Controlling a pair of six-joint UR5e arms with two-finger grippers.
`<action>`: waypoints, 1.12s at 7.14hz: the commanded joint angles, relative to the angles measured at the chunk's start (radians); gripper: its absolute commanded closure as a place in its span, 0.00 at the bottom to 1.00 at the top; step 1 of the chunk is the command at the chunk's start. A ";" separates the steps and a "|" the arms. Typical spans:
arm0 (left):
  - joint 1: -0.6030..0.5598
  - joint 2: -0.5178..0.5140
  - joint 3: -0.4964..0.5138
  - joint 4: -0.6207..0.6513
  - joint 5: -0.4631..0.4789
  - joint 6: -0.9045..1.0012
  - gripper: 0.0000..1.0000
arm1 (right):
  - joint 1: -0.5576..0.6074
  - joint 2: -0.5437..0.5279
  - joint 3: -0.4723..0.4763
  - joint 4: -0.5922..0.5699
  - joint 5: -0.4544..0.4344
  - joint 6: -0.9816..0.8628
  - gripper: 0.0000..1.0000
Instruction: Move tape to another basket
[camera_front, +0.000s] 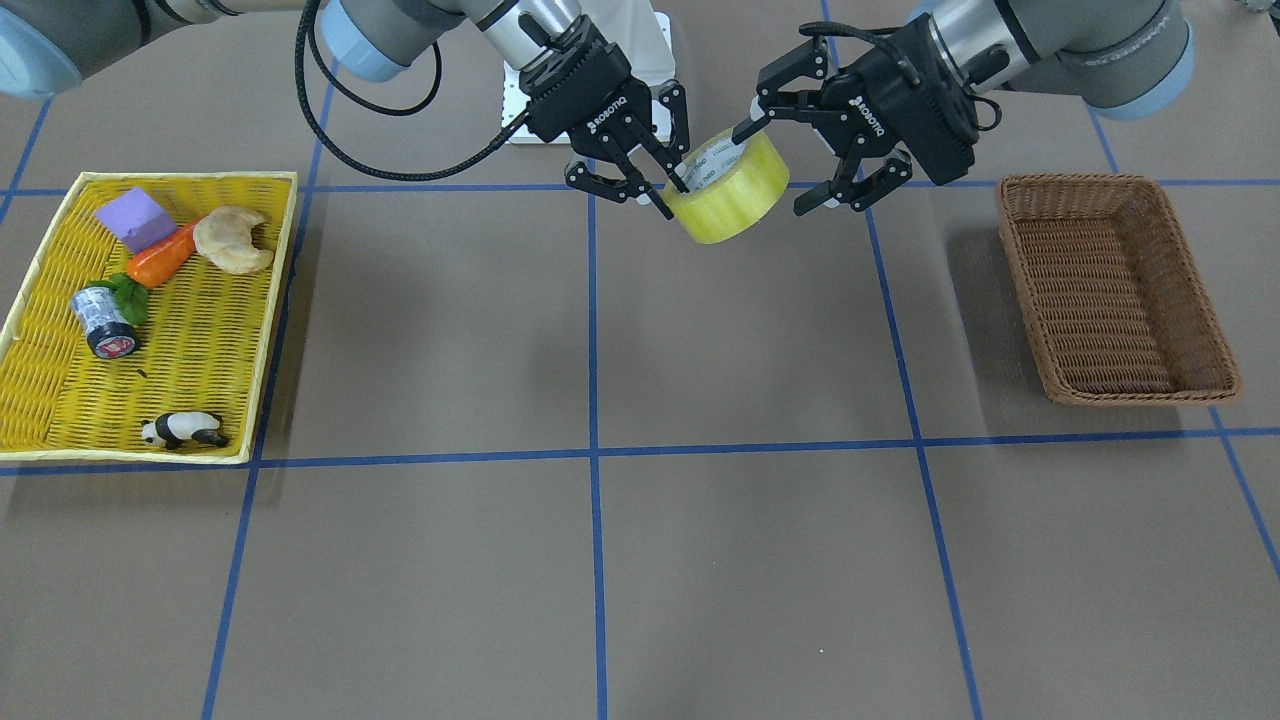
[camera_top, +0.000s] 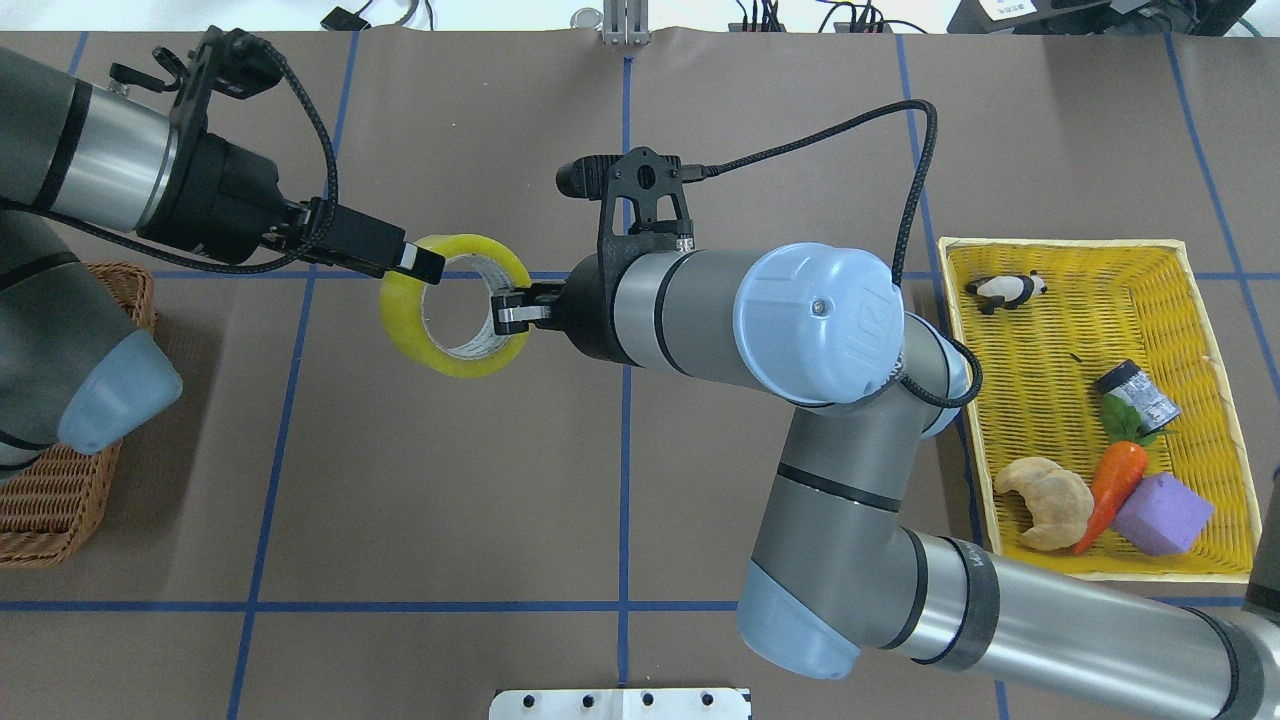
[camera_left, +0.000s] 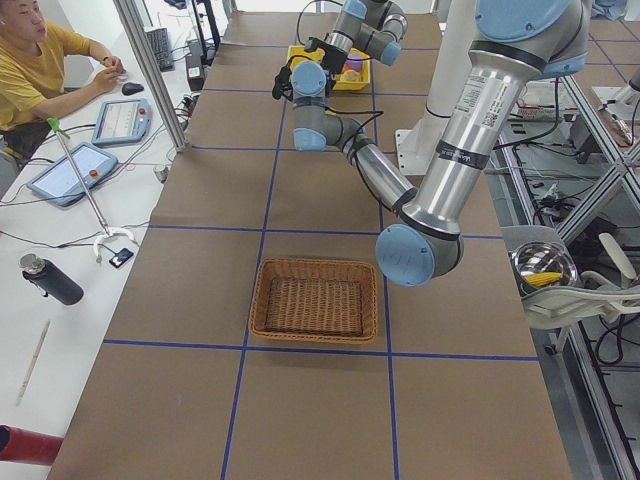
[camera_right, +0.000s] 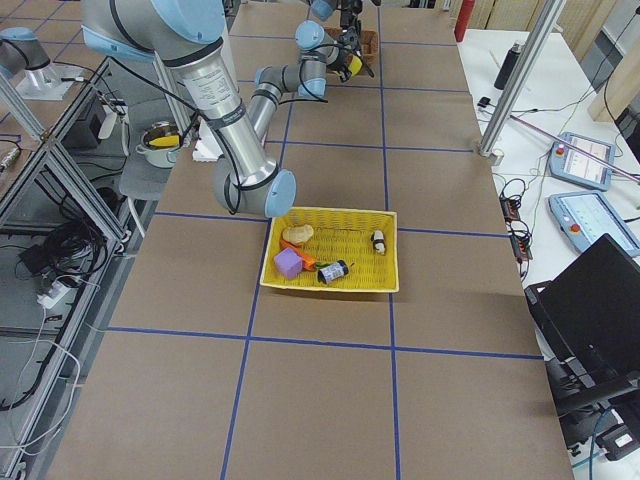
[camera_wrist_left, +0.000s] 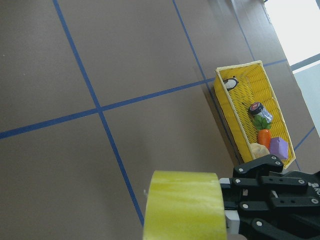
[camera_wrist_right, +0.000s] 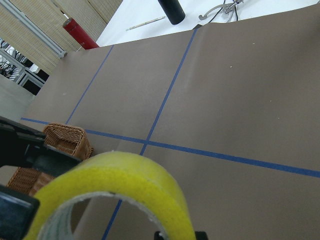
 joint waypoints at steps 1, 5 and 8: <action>0.006 0.000 -0.001 0.000 0.000 0.000 0.01 | 0.000 0.001 0.000 0.001 -0.001 0.000 1.00; 0.008 0.002 -0.004 0.002 0.002 -0.002 1.00 | 0.000 0.014 -0.006 0.040 -0.067 0.099 0.01; 0.008 0.002 -0.002 0.002 0.002 -0.014 1.00 | 0.000 -0.009 0.000 0.063 -0.075 0.096 0.00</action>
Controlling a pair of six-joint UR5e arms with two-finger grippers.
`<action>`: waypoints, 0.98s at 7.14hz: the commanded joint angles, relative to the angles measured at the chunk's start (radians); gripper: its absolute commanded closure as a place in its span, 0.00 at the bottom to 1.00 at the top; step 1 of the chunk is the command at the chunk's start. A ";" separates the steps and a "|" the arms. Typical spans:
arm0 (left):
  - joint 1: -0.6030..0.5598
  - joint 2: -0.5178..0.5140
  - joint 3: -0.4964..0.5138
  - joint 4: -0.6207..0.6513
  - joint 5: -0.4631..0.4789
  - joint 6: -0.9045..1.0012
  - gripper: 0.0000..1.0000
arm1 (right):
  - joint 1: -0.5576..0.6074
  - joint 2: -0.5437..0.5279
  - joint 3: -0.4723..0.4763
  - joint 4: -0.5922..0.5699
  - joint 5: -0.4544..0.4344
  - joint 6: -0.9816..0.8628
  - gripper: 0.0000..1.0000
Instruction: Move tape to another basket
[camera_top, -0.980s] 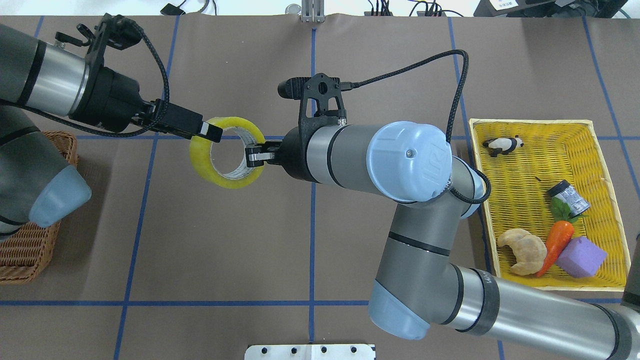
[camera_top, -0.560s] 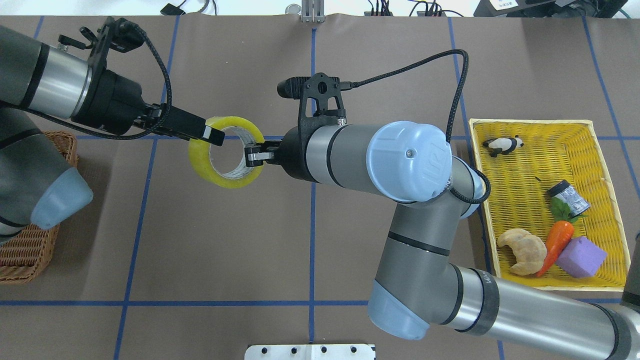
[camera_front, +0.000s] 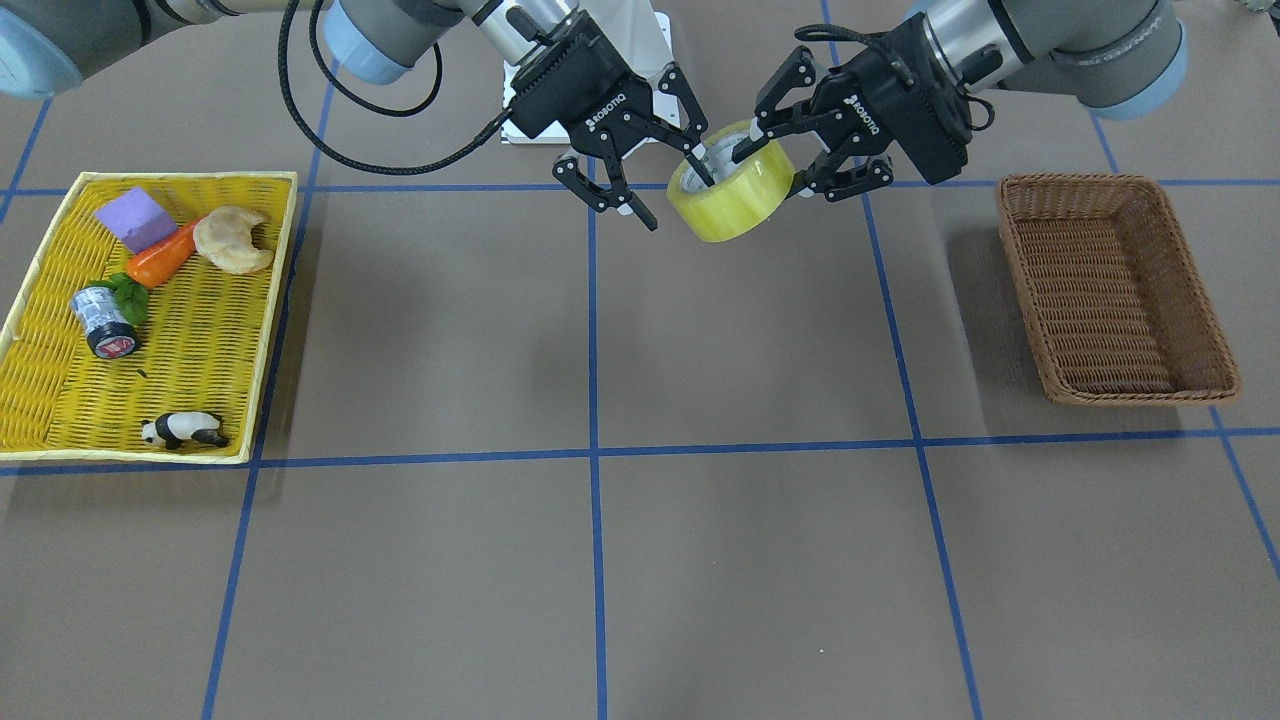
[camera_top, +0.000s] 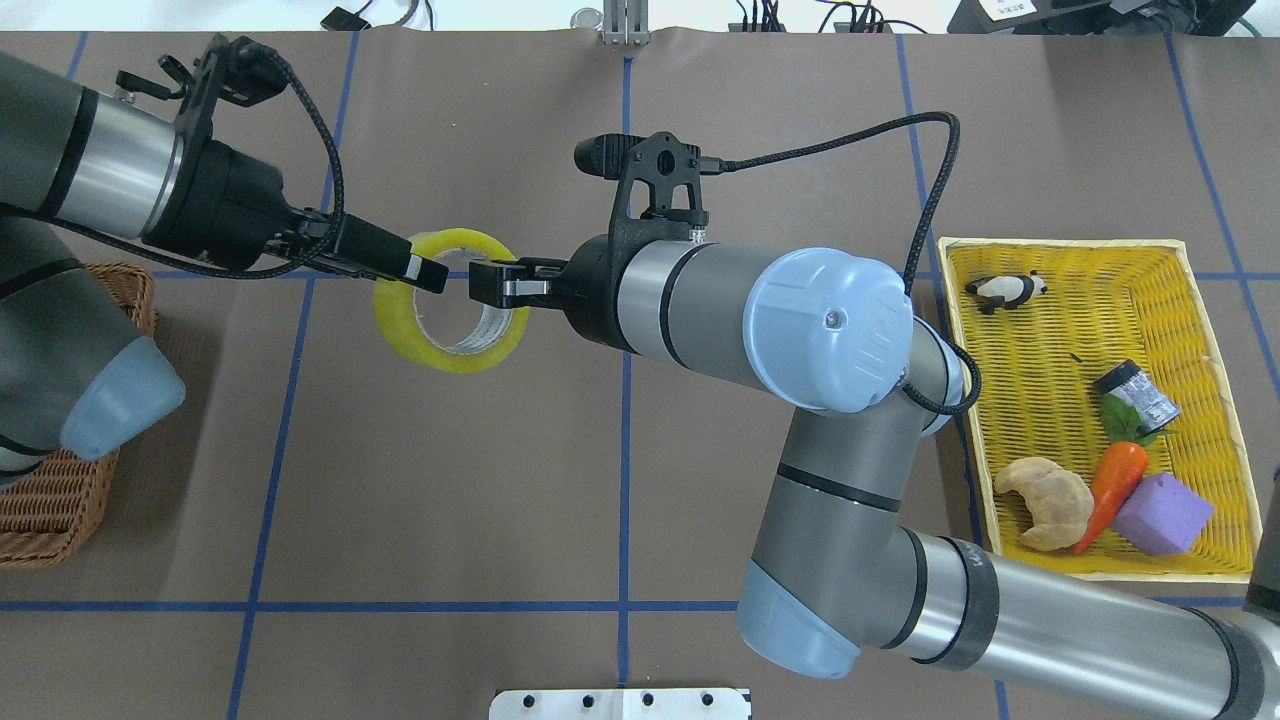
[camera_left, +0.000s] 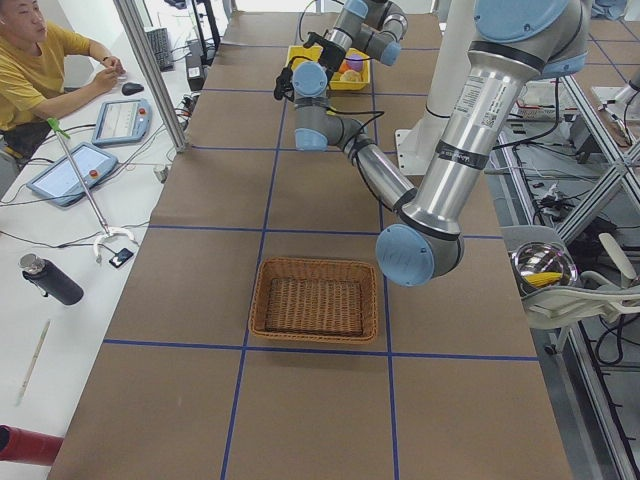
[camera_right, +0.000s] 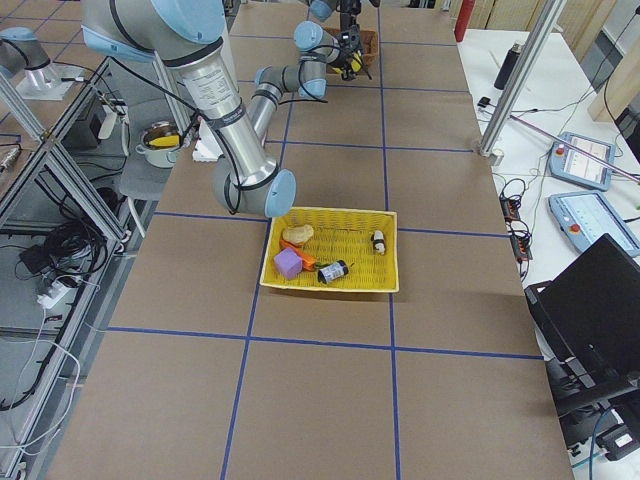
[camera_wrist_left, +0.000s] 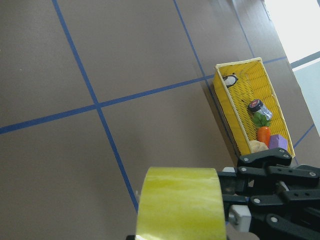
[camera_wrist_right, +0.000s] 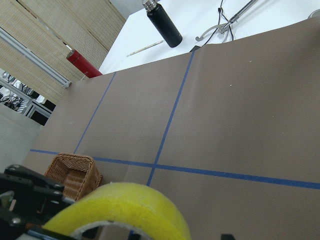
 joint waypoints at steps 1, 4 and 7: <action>-0.001 0.000 0.000 -0.001 0.000 -0.002 1.00 | 0.000 -0.014 0.004 0.004 0.003 0.002 0.00; -0.001 0.005 0.005 -0.001 0.000 0.001 1.00 | 0.000 -0.075 0.061 0.002 0.061 0.000 0.00; -0.005 0.015 0.005 -0.001 0.002 -0.001 1.00 | 0.111 -0.132 0.093 -0.007 0.196 -0.005 0.00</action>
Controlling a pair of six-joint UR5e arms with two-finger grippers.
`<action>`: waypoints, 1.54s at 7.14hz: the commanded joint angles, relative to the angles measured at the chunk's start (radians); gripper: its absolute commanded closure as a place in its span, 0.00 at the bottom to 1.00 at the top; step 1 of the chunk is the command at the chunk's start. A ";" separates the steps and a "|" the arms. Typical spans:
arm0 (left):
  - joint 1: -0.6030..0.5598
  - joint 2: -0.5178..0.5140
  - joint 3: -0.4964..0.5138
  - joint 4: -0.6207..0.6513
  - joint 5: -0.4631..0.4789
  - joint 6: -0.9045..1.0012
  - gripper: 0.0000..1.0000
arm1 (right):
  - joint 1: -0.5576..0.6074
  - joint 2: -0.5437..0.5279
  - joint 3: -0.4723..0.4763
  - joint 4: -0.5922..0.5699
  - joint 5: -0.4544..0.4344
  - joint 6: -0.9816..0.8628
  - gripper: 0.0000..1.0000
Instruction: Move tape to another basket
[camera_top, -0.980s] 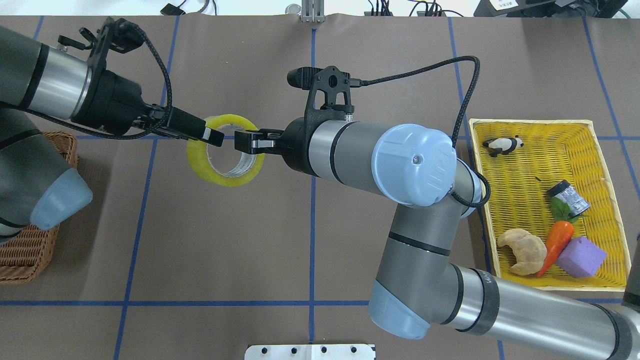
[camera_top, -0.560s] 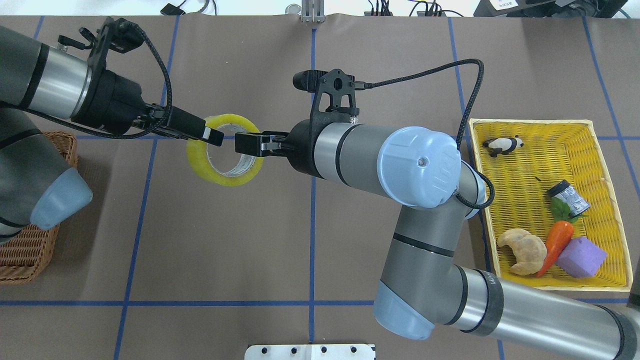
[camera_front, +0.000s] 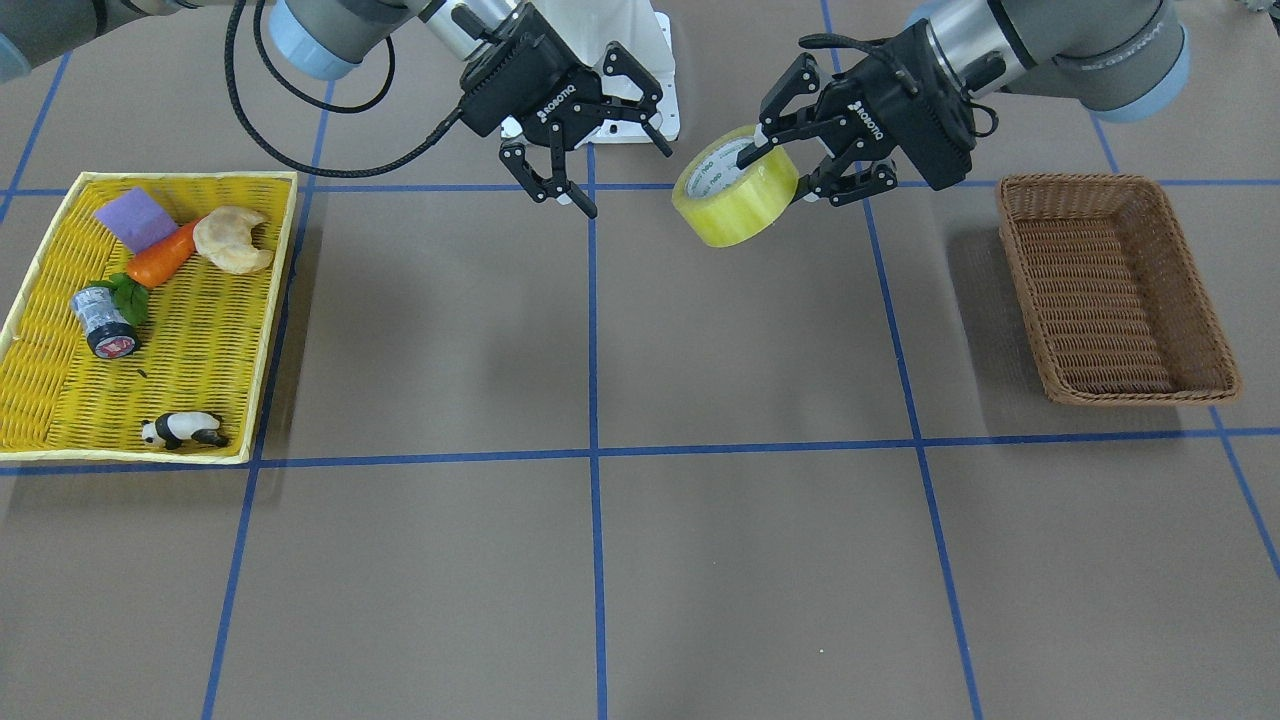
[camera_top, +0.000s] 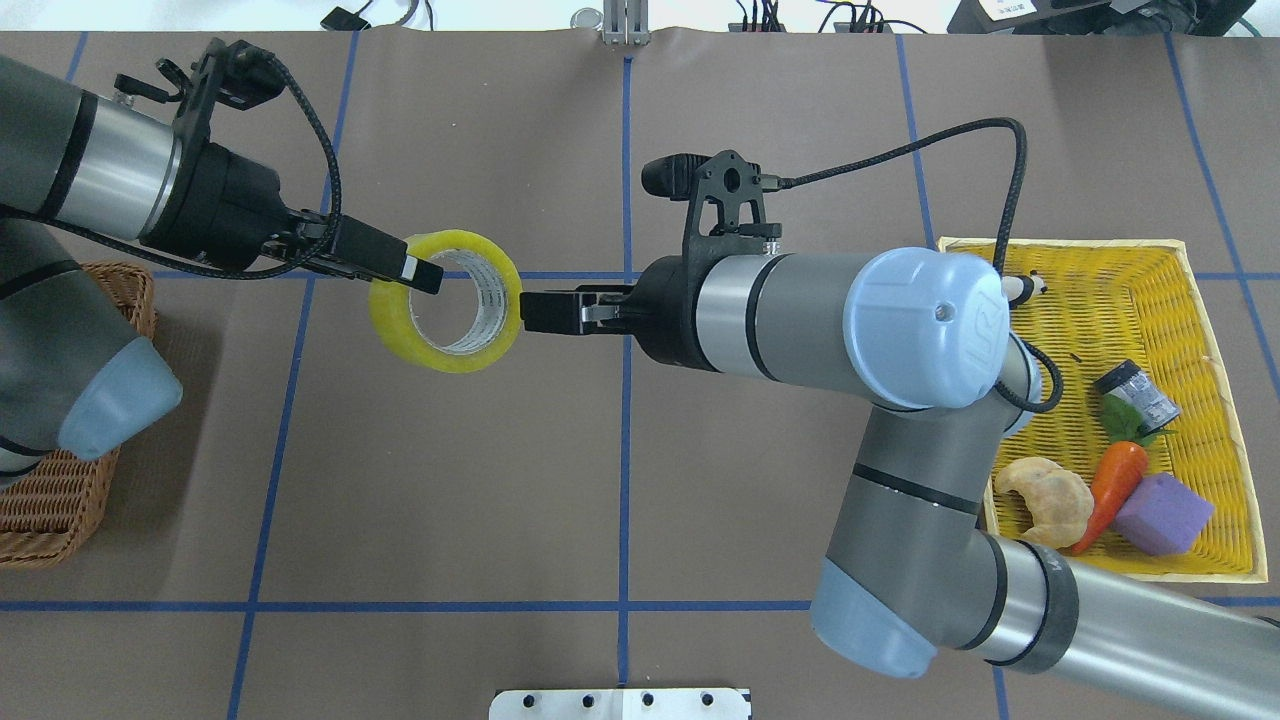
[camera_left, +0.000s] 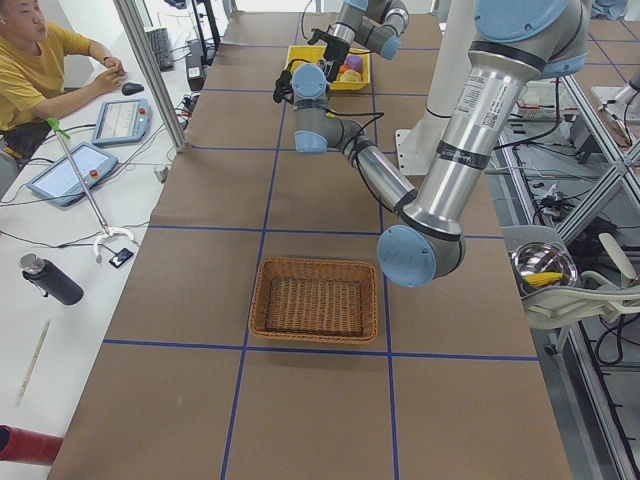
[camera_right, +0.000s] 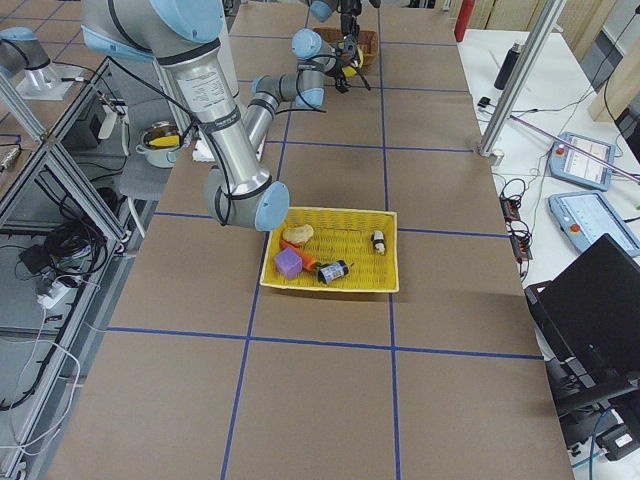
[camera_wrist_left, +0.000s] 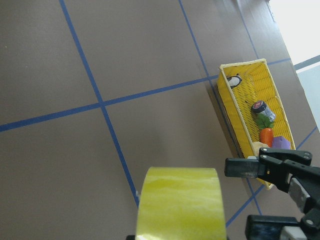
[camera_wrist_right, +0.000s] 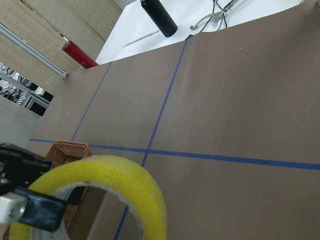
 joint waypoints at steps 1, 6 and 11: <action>-0.006 0.022 -0.001 0.000 0.024 -0.006 1.00 | 0.139 -0.072 -0.007 -0.008 0.105 -0.001 0.00; -0.085 0.165 -0.003 -0.049 0.039 0.003 1.00 | 0.462 -0.142 -0.143 -0.253 0.304 -0.328 0.00; -0.297 0.437 -0.005 -0.117 0.032 0.265 1.00 | 0.554 -0.258 -0.151 -0.259 0.339 -0.514 0.00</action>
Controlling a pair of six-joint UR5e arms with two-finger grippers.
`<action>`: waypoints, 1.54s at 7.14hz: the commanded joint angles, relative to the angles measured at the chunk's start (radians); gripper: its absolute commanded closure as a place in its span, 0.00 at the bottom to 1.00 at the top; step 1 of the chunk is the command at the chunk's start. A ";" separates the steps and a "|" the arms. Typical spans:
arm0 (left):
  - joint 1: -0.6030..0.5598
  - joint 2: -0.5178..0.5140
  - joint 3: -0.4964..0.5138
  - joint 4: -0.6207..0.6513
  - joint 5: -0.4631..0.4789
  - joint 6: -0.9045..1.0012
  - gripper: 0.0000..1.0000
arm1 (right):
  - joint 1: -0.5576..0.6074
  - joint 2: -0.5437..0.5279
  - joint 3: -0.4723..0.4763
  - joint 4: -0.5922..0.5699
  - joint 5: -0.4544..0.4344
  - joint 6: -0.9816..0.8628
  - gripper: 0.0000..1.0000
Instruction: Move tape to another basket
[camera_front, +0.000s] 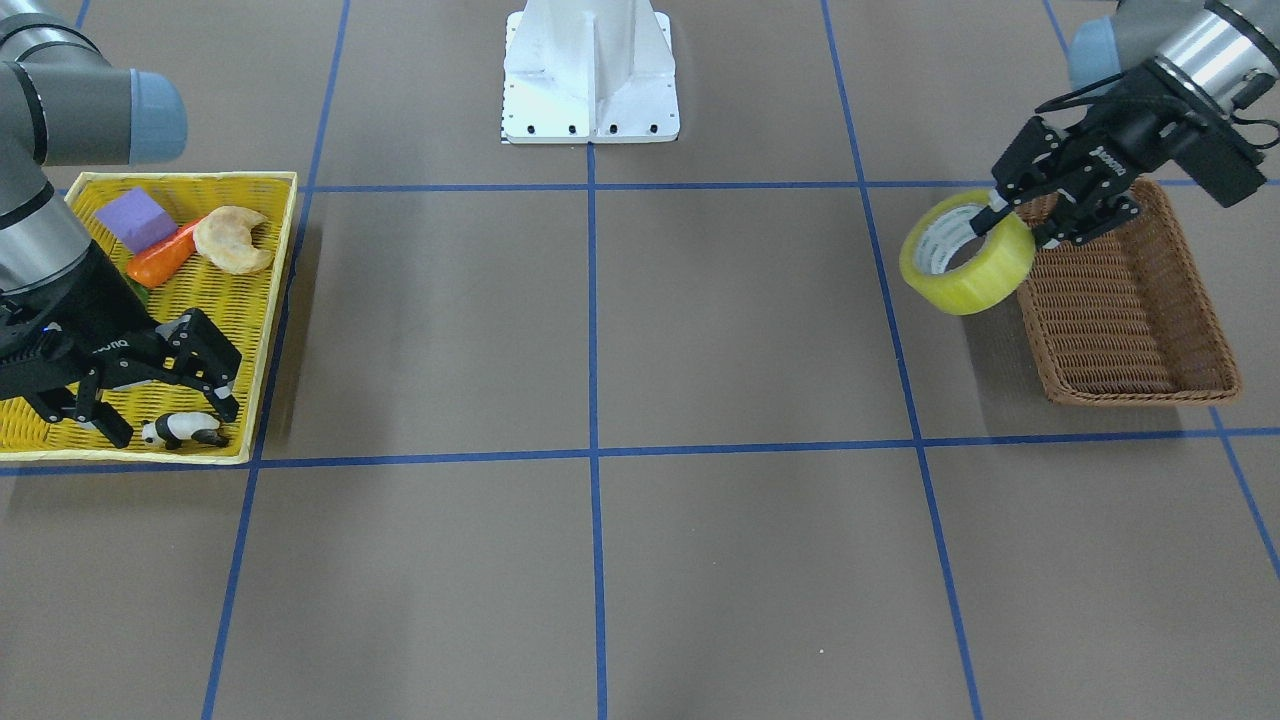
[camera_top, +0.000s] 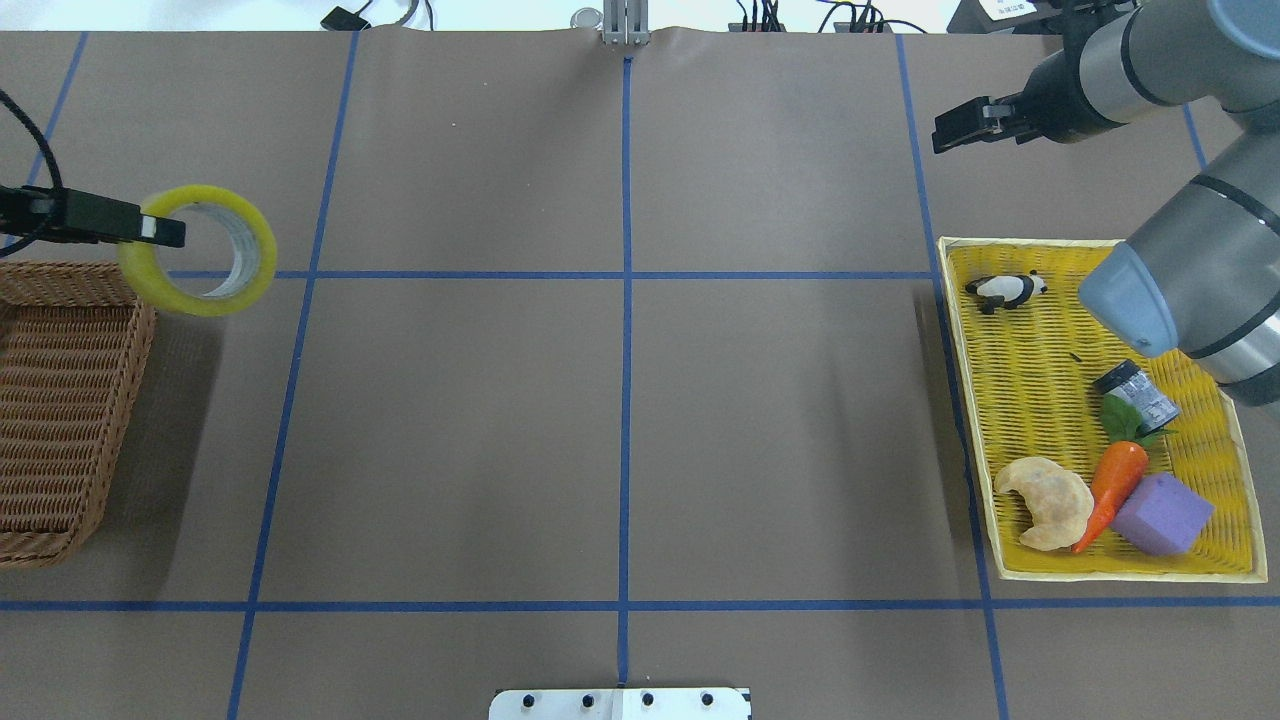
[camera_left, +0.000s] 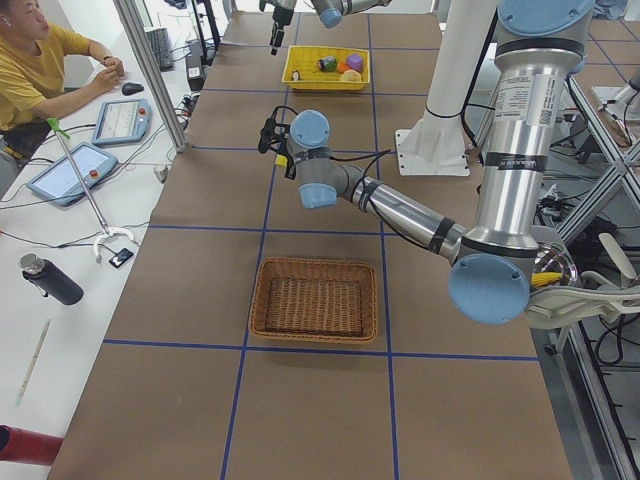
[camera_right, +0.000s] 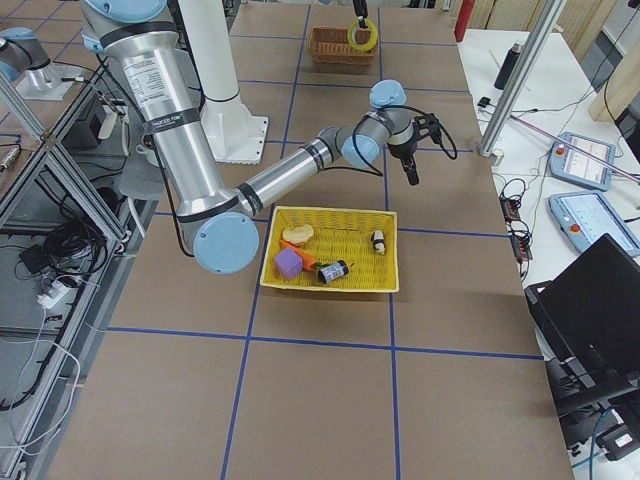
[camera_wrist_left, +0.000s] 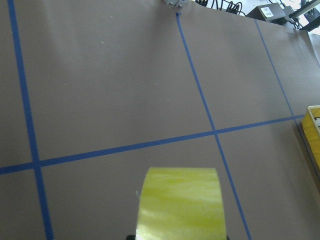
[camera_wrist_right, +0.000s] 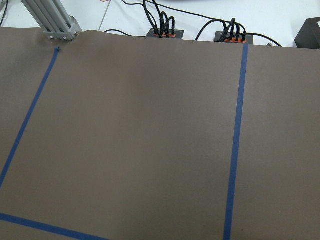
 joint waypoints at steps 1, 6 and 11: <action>-0.056 0.152 0.006 0.003 0.001 0.206 1.00 | 0.036 -0.052 -0.001 -0.001 0.005 -0.069 0.00; -0.067 0.307 0.151 -0.087 -0.025 0.226 1.00 | 0.301 -0.191 -0.009 -0.321 0.191 -0.581 0.00; -0.069 0.208 0.339 -0.208 -0.028 0.160 0.54 | 0.413 -0.231 -0.015 -0.489 0.208 -0.902 0.00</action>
